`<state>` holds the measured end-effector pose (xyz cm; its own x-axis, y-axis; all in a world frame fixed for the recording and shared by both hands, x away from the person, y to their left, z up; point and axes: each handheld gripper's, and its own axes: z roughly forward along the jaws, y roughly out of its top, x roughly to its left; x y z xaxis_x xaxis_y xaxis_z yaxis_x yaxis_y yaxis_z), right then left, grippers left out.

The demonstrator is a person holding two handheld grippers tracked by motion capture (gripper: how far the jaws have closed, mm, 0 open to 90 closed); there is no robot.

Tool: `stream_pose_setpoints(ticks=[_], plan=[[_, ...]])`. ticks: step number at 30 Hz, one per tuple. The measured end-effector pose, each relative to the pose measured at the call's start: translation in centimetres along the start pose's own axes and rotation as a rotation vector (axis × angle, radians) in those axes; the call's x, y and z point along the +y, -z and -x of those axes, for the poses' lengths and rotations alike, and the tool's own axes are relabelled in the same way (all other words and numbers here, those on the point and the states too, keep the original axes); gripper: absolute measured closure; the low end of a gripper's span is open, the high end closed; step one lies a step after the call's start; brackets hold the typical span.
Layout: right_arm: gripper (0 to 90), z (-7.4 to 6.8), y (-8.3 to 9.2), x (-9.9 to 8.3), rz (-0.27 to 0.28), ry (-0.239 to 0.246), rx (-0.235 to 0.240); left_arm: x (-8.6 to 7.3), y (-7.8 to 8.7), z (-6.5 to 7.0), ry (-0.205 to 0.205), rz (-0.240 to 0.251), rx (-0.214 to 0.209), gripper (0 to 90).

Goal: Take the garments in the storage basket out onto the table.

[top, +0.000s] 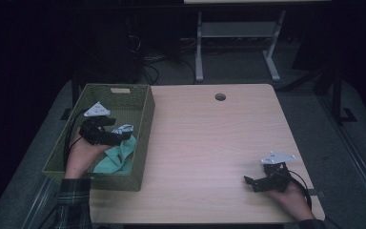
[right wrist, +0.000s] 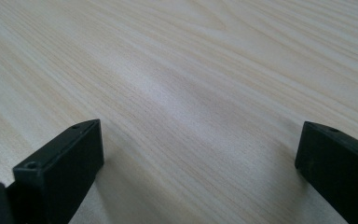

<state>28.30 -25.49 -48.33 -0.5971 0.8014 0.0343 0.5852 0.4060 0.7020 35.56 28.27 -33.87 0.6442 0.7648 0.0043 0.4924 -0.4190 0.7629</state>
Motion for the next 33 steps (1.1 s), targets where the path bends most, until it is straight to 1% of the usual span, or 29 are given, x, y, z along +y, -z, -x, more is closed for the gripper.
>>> stream_pose_setpoints(ticks=[1,4,5,9,13,15,16,17,19,22,23,24,25,28,29,30,31,32,33], plan=[[0.5,0.0,0.0,0.0,0.0,0.0,0.0,0.0,0.0,0.0,0.0,0.0,0.0,14.6],[0.5,0.0,0.0,0.0,0.0,0.0,0.0,-0.7,-0.4,-0.8,0.019,-0.019,0.023,14.6],[0.5,0.0,0.0,0.0,0.0,0.0,0.0,-0.7,-0.4,-0.8,0.019,-0.019,0.023,14.6],[0.5,0.0,0.0,0.0,0.001,-0.001,0.0,-1.6,-1.0,-1.6,0.033,-0.048,0.039,14.7],[0.5,0.0,0.0,0.0,0.0,0.0,0.0,-2.0,-1.3,-1.9,0.039,-0.058,0.043,14.7],[0.5,0.0,0.0,0.0,0.0,-0.001,0.0,-2.4,-1.8,-2.1,0.044,-0.078,0.047,14.6],[0.5,0.0,0.0,0.0,0.0,0.0,0.0,-2.5,-1.9,-2.2,0.041,-0.087,0.052,14.7],[0.5,0.0,0.0,0.0,0.001,-0.003,0.0,-2.7,-2.0,-2.3,0.04,-0.089,0.055,14.7],[0.5,0.0,0.0,0.0,0.0,0.0,0.0,-2.8,-2.1,-2.4,0.045,-0.091,0.054,14.7],[0.5,0.0,0.0,0.0,0.0,0.0,0.0,-3.3,-2.9,-2.6,0.06,-0.113,0.052,14.7],[0.5,0.0,0.0,0.0,0.0,0.0,0.0,-3.3,-2.9,-2.6,0.06,-0.113,0.052,14.7],[0.5,0.0,0.0,0.0,0.001,0.0,0.0,-3.5,-3.3,-2.6,0.066,-0.126,0.052,14.7],[0.5,0.0,0.0,0.0,0.001,0.0,0.0,-3.5,-3.3,-2.6,0.066,-0.126,0.052,14.7],[0.5,0.0,0.0,0.0,0.001,-0.001,0.0,-4.0,-4.0,-2.6,0.07,-0.153,0.056,14.7],[0.5,0.0,0.0,0.0,0.001,-0.001,0.0,-4.0,-4.0,-2.6,0.07,-0.153,0.056,14.7],[0.5,0.0,0.0,0.0,0.001,0.0,0.0,-4.1,-4.3,-2.6,0.068,-0.176,0.062,14.7],[0.5,0.0,0.0,0.0,0.001,0.0,0.0,-4.1,-4.3,-2.6,0.068,-0.176,0.062,14.7],[0.5,0.0,0.0,0.0,0.0,0.0,0.0,-4.2,-4.5,-2.6,0.059,-0.194,0.068,14.7],[0.6,0.0,0.0,0.0,0.001,-0.001,0.0,-4.2,-4.6,-2.5,0.055,-0.202,0.071,16.8]])
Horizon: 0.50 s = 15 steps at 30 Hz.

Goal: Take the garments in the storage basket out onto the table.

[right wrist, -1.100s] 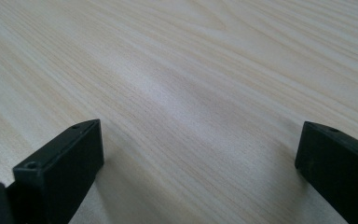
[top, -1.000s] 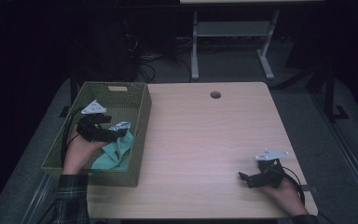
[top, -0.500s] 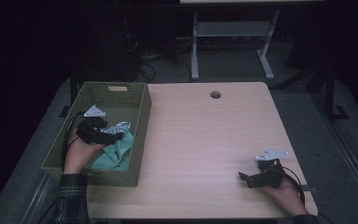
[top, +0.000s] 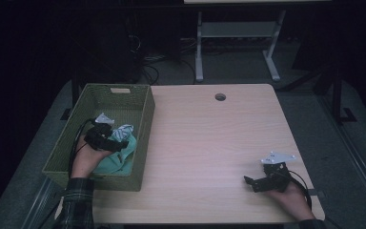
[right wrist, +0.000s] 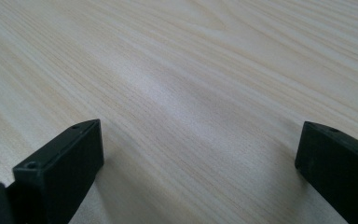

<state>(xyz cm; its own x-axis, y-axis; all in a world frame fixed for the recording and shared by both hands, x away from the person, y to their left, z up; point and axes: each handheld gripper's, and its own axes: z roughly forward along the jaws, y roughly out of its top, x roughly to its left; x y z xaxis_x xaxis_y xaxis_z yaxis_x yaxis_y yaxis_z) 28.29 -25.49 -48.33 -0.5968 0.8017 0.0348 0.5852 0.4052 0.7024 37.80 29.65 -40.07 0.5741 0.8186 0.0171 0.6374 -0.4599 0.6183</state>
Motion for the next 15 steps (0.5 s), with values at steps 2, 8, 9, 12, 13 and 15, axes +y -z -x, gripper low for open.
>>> stream_pose_setpoints(ticks=[2,8,9,12,13,15], plan=[[0.5,0.0,0.0,0.0,0.0,-0.001,0.001,0.0,-0.3,0.1,-0.009,-0.017,0.005,16.9],[0.5,0.0,0.0,0.0,0.001,-0.001,0.0,-0.1,-0.9,0.5,-0.021,-0.082,0.027,17.1],[0.5,0.0,0.0,0.0,0.001,-0.002,0.001,-0.1,-1.0,0.4,-0.013,-0.089,0.023,18.1],[0.5,0.0,0.0,0.0,0.0,0.0,0.0,-0.2,-1.1,0.3,-0.006,-0.11,0.013,20.7],[0.5,0.0,0.0,0.0,0.001,-0.001,0.001,-0.2,-1.2,0.3,0.0,-0.118,0.003,21.7],[0.5,0.0,0.0,0.0,0.001,-0.002,0.001,-0.4,-1.5,0.2,0.012,-0.145,-0.011,22.4]])
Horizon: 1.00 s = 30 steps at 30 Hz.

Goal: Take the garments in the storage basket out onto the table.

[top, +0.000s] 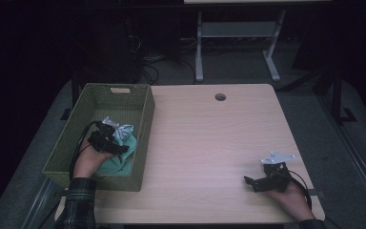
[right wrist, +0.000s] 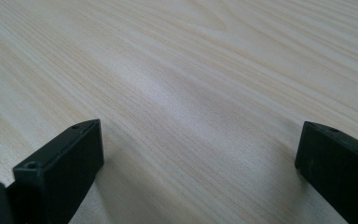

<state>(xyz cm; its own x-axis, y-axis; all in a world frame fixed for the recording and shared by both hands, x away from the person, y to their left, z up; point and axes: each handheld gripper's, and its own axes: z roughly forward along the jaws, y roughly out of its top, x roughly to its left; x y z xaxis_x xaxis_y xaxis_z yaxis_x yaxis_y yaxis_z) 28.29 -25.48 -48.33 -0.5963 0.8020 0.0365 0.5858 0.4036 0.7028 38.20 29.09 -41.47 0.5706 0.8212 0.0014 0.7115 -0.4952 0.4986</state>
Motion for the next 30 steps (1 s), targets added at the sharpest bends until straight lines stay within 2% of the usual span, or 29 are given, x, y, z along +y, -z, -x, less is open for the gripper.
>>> stream_pose_setpoints(ticks=[7,9,10,16,17,22,23,25,29,30], plan=[[0.5,0.0,0.0,0.0,0.0,0.0,0.0,-0.17,-0.58,-0.24,0.047,-0.058,-0.061,30.9],[0.5,0.0,0.0,0.0,0.0,0.0,0.0,-0.17,-0.59,-0.3,0.045,-0.066,-0.067,33.7],[0.5,0.0,0.0,0.0,0.0,0.0,0.0,-0.21,-0.7,-0.33,0.062,-0.079,-0.079,36.3],[0.5,0.0,0.0,0.0,0.0,0.0,0.0,-0.27,-0.94,-0.37,0.065,-0.121,-0.089,46.4],[0.5,0.01,0.0,0.0,0.0,0.002,-0.001,-0.28,-0.99,-0.41,0.067,-0.132,-0.091,51.4],[0.5,0.02,0.0,0.0,-0.001,0.002,-0.001,-0.23,-0.79,-0.42,0.078,-0.136,-0.083,69.0],[0.5,0.02,0.0,0.0,-0.001,0.002,-0.001,-0.21,-0.71,-0.43,0.081,-0.134,-0.085,69.0],[0.6,-0.01,-0.01,0.0,0.0,0.0,-0.001,-0.19,-0.56,-0.46,0.088,-0.133,-0.089,77.9],[0.5,0.02,0.0,-0.01,-0.001,0.003,-0.001,-0.15,-0.21,-0.62,0.09,-0.122,-0.098,81.0],[0.5,0.0,-0.01,0.0,0.0,0.001,0.0,-0.14,-0.03,-0.68,0.102,-0.103,-0.093,81.4]])
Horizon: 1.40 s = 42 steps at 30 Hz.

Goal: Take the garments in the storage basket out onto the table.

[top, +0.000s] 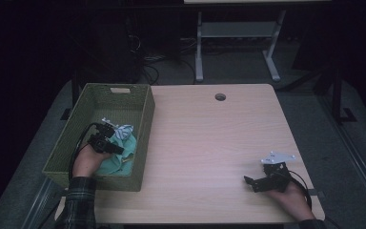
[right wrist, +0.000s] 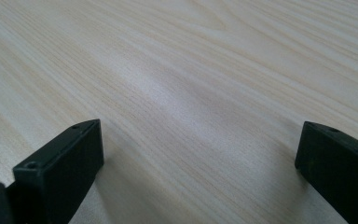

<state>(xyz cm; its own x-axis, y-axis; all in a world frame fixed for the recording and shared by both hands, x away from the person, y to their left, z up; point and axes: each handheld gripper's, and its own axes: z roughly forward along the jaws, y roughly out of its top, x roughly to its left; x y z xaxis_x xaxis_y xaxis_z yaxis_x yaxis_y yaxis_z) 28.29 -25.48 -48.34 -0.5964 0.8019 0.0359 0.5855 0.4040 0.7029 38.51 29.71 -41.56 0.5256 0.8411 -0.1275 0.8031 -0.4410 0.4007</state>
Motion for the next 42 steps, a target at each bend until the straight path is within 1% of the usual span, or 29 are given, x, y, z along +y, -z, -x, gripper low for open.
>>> stream_pose_setpoints(ticks=[3,4,5,6,7,9,11,12,13,14,15,16,17,18,19,20,21,22,23,24,25,26,31,33,34,35,36,38,42], plan=[[0.5,0.0,0.0,0.0,-0.001,0.001,-0.001,0.0,0.3,-0.1,0.0,0.012,0.006,81.9],[0.5,0.0,0.0,0.0,0.0,-0.001,0.0,0.0,0.6,-0.2,0.004,0.041,0.003,82.2],[0.5,0.0,0.0,0.0,0.0,-0.001,0.0,0.0,0.6,-0.2,0.004,0.041,0.003,82.3],[0.5,0.0,0.0,0.0,0.0,-0.002,0.0,-0.1,1.0,-0.3,0.006,0.076,-0.003,82.4],[0.5,0.0,0.0,0.0,0.0,-0.002,0.0,-0.1,1.0,-0.3,0.006,0.076,-0.003,82.6],[0.5,0.0,0.0,0.0,-0.001,0.001,-0.001,-0.1,1.6,-0.4,0.012,0.128,0.0,82.8],[0.5,0.0,0.0,0.0,-0.001,0.002,-0.001,-0.2,2.0,-0.5,0.021,0.155,0.009,82.8],[0.5,0.0,0.0,0.0,-0.001,0.002,-0.001,-0.2,2.0,-0.5,0.021,0.155,0.009,82.8],[0.5,0.0,0.0,0.0,0.0,-0.001,0.0,-0.2,2.2,-0.5,0.025,0.172,0.004,82.8],[0.5,0.0,0.0,0.0,-0.001,0.002,0.0,-0.2,2.6,-0.5,0.029,0.208,-0.007,82.9],[0.5,0.0,0.0,0.0,0.0,0.002,0.0,-0.2,2.8,-0.5,0.034,0.226,-0.016,83.1],[0.5,0.0,0.0,0.0,-0.001,0.003,0.0,-0.3,3.1,-0.6,0.033,0.239,-0.017,83.1],[0.5,0.0,0.0,0.0,-0.001,0.003,0.0,-0.3,3.1,-0.6,0.033,0.239,-0.017,83.1],[0.5,0.0,0.0,0.0,-0.001,0.003,0.0,-0.3,3.5,-0.6,0.032,0.269,-0.014,83.1],[0.5,0.0,0.0,0.0,-0.001,0.003,0.0,-0.3,3.5,-0.6,0.032,0.269,-0.014,83.1],[0.5,0.0,0.0,0.0,-0.001,0.003,0.0,-0.3,4.0,-0.6,0.034,0.296,-0.02,83.2],[0.5,0.0,0.0,0.0,-0.001,0.003,0.0,-0.3,4.0,-0.6,0.034,0.296,-0.02,83.2],[0.5,0.0,0.0,0.0,0.0,0.0,0.0,-0.3,4.5,-0.6,0.037,0.317,-0.027,83.2],[0.5,0.0,0.0,0.0,-0.001,0.003,-0.001,-0.3,4.5,-0.6,0.037,0.317,-0.027,83.2],[0.5,0.0,0.0,0.0,-0.001,0.003,0.0,-0.4,5.0,-0.7,0.041,0.346,-0.036,83.3],[0.5,0.0,0.0,0.0,-0.001,0.003,0.0,-0.4,5.0,-0.7,0.041,0.346,-0.036,83.3],[0.5,0.0,0.0,0.0,-0.002,0.002,-0.001,-0.5,5.5,-0.8,0.042,0.371,-0.045,83.4],[0.5,0.0,0.0,0.0,-0.001,0.001,-0.001,-0.5,6.7,-0.6,0.045,0.433,-0.06,83.5],[0.5,0.0,0.0,0.0,-0.001,0.001,-0.001,-0.5,7.0,-0.5,0.041,0.439,-0.06,83.6],[0.5,0.0,0.0,0.0,-0.002,0.001,-0.001,-0.5,7.4,-0.3,0.033,0.46,-0.064,83.6],[0.5,0.0,0.0,0.0,-0.001,0.001,-0.001,-0.5,7.4,-0.3,0.033,0.46,-0.064,83.6],[0.5,0.0,0.0,0.0,-0.001,0.001,-0.001,-0.4,7.9,-0.1,0.03,0.475,-0.067,83.7],[0.5,0.0,0.0,0.0,-0.001,0.001,-0.001,-0.2,8.3,0.1,0.015,0.485,-0.072,83.8],[0.6,0.0,0.0,0.0,-0.004,-0.003,0.0,0.1,9.0,0.3,0.001,0.507,-0.077,83.9]])
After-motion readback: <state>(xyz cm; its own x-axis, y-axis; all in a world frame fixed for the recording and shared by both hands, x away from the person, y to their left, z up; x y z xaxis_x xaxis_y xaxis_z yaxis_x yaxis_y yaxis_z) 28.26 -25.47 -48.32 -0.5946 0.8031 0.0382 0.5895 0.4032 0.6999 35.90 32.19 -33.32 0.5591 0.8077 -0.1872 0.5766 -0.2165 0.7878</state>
